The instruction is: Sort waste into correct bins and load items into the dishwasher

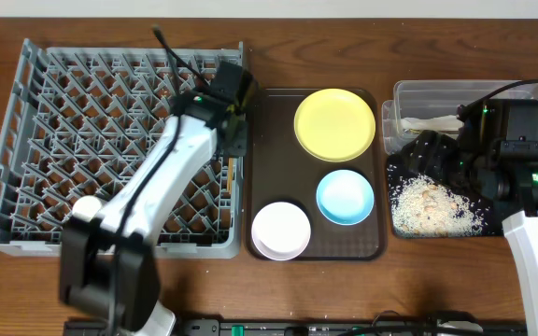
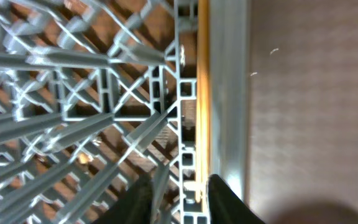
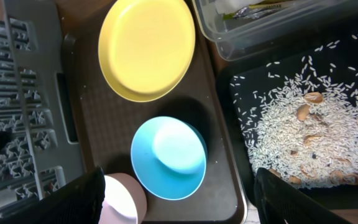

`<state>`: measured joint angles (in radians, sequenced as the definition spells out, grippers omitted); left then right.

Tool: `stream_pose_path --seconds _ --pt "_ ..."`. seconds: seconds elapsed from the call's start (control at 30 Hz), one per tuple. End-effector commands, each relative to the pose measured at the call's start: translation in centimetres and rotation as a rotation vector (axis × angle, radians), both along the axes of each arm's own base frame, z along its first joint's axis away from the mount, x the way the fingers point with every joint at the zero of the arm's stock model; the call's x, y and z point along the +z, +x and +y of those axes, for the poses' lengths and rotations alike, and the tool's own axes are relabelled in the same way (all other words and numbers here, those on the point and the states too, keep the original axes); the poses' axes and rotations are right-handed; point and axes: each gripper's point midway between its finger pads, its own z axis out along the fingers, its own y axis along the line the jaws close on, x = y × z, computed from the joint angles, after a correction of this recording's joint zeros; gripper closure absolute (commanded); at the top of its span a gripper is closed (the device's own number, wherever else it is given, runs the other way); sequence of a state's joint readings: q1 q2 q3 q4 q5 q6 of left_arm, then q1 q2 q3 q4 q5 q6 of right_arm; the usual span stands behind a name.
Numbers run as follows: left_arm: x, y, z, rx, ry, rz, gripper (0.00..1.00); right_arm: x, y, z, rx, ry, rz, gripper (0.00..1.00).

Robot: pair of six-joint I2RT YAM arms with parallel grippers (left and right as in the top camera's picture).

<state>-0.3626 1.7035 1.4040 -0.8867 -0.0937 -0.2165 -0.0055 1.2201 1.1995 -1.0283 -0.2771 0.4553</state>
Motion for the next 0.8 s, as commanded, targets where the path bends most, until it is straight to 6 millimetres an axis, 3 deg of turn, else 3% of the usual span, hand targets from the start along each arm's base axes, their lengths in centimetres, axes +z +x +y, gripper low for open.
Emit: stream_pose_path --seconds 0.0,0.3,0.4,0.47,0.57,0.63,0.77 --pt "6.4 -0.4 -1.1 -0.022 -0.13 -0.134 0.59 -0.3 0.1 -0.7 -0.006 -0.035 0.003 0.26" --pt "14.3 -6.4 0.5 -0.072 -0.198 -0.274 0.4 -0.2 0.4 -1.1 0.015 -0.079 -0.023 0.2" --pt "15.9 -7.6 0.7 -0.081 -0.224 -0.319 0.38 0.2 0.6 0.0 0.096 -0.046 -0.057 0.2" --pt "16.6 -8.2 -0.3 -0.143 -0.271 -0.326 0.37 0.3 0.6 0.2 0.101 -0.036 -0.059 0.19" --pt "16.4 -8.7 -2.6 -0.251 -0.363 -0.297 0.37 0.3 0.7 0.1 0.093 -0.04 -0.057 0.18" --pt "15.3 -8.8 -4.6 -0.304 -0.418 -0.243 0.37 0.2 0.7 -0.3 0.057 -0.044 -0.049 0.19" --pt "12.2 -8.0 -7.5 -0.382 -0.409 -0.147 0.38 0.2 0.6 -4.0 -0.14 -0.046 -0.022 0.2"
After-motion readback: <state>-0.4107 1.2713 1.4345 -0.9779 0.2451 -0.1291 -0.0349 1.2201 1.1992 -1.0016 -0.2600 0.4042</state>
